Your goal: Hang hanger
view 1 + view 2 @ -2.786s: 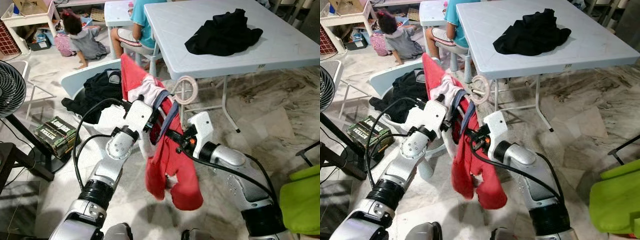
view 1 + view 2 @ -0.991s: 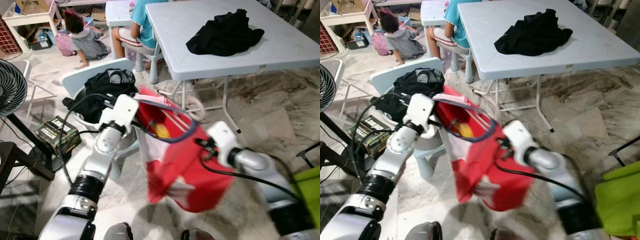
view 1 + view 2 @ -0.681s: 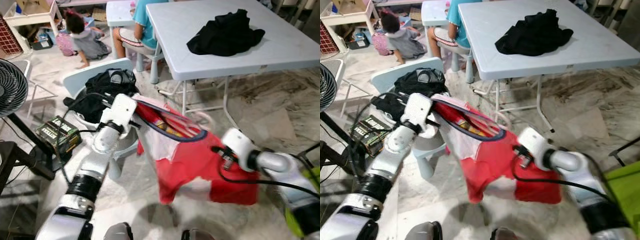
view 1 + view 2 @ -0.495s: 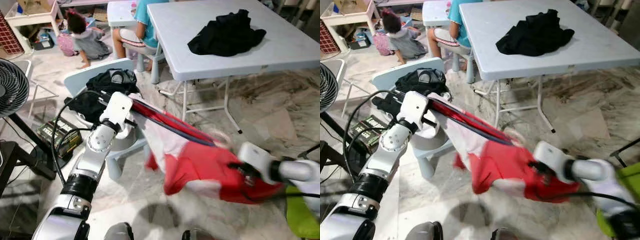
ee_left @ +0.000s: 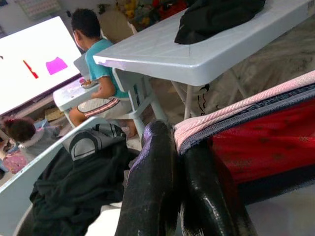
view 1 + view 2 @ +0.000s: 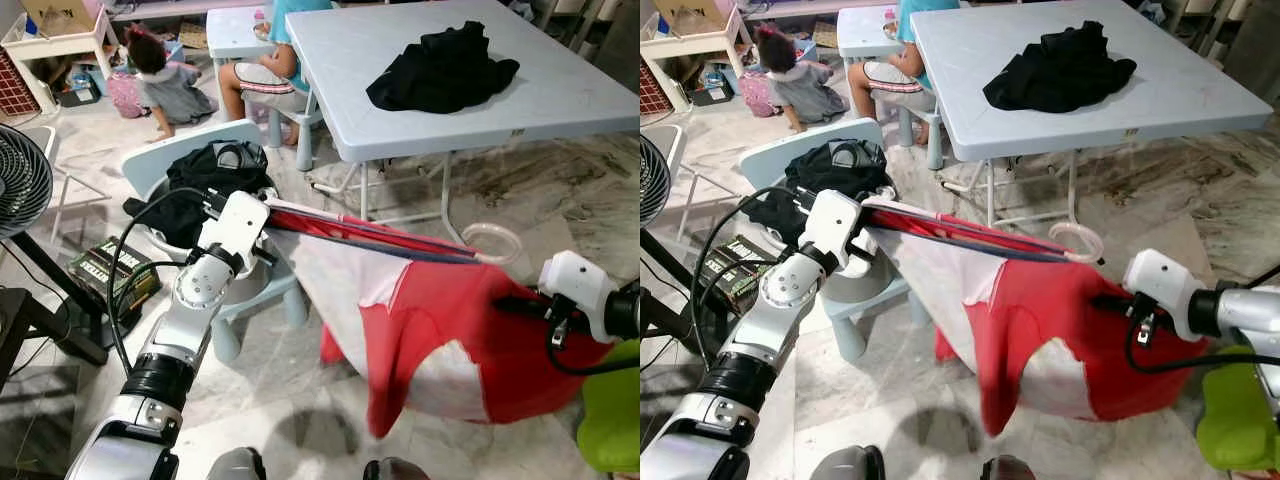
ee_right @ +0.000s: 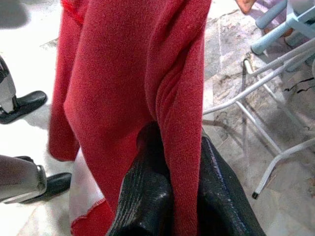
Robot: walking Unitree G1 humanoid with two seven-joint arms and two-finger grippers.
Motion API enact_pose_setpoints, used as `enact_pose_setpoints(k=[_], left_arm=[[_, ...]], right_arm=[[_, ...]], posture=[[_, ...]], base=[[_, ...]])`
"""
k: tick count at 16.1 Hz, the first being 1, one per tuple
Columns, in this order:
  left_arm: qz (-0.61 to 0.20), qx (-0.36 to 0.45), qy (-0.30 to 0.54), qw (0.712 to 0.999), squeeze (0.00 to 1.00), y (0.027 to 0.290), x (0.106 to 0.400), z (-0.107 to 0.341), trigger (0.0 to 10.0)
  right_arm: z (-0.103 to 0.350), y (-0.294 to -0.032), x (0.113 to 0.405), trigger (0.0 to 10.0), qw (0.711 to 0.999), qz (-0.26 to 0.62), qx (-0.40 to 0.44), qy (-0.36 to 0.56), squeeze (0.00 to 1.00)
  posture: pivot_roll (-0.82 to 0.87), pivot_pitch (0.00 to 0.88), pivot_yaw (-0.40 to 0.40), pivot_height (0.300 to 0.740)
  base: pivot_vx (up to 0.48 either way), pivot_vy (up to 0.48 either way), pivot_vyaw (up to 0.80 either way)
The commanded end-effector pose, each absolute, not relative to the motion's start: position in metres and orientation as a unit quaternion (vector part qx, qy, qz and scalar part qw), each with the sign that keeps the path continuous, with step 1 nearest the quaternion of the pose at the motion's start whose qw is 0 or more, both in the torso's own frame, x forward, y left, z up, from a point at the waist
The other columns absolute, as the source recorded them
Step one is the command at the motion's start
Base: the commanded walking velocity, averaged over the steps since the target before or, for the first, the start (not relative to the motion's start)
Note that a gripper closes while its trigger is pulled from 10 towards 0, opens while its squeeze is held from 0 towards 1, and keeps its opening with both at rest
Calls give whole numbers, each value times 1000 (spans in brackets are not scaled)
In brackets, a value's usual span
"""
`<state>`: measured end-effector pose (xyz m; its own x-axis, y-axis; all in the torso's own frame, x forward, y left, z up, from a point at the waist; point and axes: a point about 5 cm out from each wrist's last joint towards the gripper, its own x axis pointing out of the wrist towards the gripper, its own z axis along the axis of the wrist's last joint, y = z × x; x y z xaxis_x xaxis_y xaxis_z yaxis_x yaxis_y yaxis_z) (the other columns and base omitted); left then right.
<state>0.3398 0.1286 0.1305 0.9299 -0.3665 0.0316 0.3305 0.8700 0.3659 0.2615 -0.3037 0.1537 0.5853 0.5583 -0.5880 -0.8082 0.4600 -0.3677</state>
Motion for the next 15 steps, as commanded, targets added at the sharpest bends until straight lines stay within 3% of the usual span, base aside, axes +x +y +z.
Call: enact_pose_setpoints(k=[1, 7, 9, 11, 12, 13, 15], left_arm=[[-136, 176, -25, 975, 0, 154, 341, 127, 0], [-174, 158, 30, 972, 0, 140, 337, 109, 0], [-185, 167, 46, 967, 0, 133, 336, 102, 0], [-167, 158, 22, 973, 0, 137, 340, 114, 0], [-162, 157, 19, 974, 0, 139, 341, 116, 0], [-136, 159, 6, 978, 0, 148, 345, 123, 0], [-117, 153, 0, 981, 0, 154, 347, 127, 0]], right_arm=[[164, -319, 262, 10000, 846, 373, -328, 194, 0], [194, -289, 288, 10000, 889, 353, -285, 58, 0], [199, -272, 288, 10000, 896, 387, -215, 43, 0], [184, -272, 278, 10000, 856, 429, -275, 89, 0], [182, -274, 276, 10000, 850, 433, -283, 98, 0], [175, -286, 268, 10000, 825, 443, -321, 142, 0], [174, -296, 262, 10000, 809, 445, -341, 174, 0]], posture=[[-104, 77, 32, 740], [-99, 76, 28, 740], [-97, 76, 27, 740], [-95, 75, 24, 740], [-95, 75, 24, 740], [-97, 74, 24, 740], [-100, 72, 22, 740]], base=[[0, 0, 0], [0, 0, 0], [0, 0, 0], [0, 0, 0], [0, 0, 0], [0, 0, 0], [0, 0, 0]])
